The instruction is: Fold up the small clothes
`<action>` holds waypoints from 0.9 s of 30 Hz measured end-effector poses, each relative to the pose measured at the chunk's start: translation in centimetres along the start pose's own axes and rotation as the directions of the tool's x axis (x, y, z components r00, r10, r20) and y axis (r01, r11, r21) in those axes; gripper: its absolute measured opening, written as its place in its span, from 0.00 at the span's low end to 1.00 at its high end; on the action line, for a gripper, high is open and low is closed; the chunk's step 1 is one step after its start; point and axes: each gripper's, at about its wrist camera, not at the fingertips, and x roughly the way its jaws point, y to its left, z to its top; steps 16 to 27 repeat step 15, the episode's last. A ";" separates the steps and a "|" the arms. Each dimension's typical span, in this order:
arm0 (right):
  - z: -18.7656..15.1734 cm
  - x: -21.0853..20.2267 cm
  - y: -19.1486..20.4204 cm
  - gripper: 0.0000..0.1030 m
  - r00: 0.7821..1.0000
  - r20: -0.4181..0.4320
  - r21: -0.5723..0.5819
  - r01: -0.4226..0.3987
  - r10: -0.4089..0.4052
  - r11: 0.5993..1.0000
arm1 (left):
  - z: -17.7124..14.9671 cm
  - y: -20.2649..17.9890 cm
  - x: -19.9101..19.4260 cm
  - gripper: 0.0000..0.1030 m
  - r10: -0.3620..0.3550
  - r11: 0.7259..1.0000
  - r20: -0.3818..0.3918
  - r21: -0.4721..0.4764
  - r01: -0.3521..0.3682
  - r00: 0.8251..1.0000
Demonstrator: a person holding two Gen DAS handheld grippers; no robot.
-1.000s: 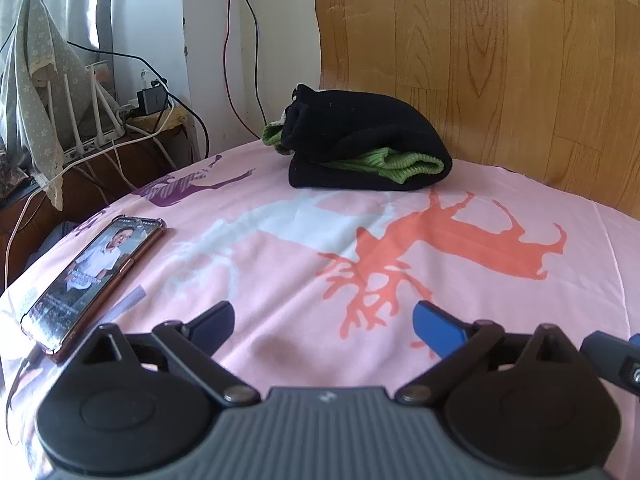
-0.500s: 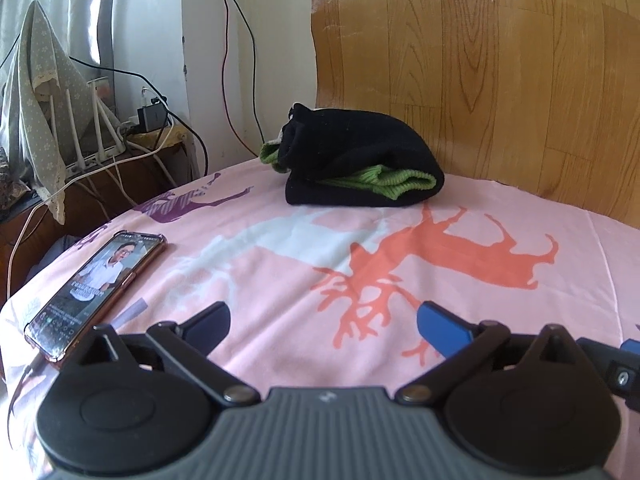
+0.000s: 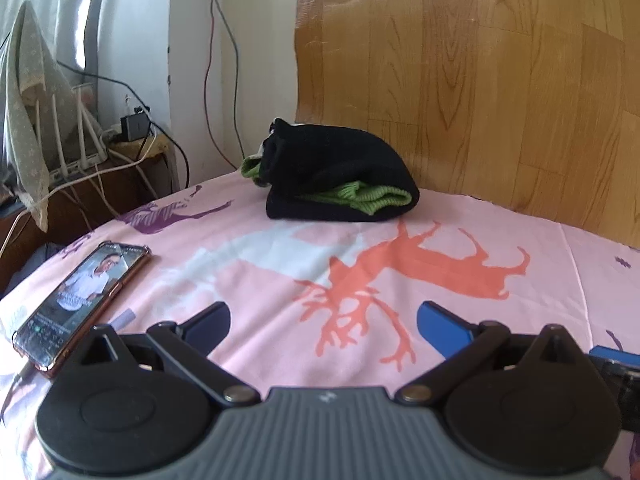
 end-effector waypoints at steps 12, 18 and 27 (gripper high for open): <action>0.0 0.0 0.0 0.90 1.000 -0.001 0.001 0.000 0.000 1.000 | -0.3 -0.6 0.1 1.00 0.012 0.999 0.009 0.030 -0.013 1.000; 0.0 0.1 0.0 0.90 1.000 -0.001 0.001 0.001 -0.001 1.000 | -0.4 -0.6 0.6 1.00 0.016 0.999 -0.012 0.032 -0.016 1.000; 0.0 0.1 0.0 0.90 1.000 -0.001 0.001 0.001 -0.001 1.000 | -0.4 -0.6 0.6 1.00 0.016 0.999 -0.012 0.032 -0.016 1.000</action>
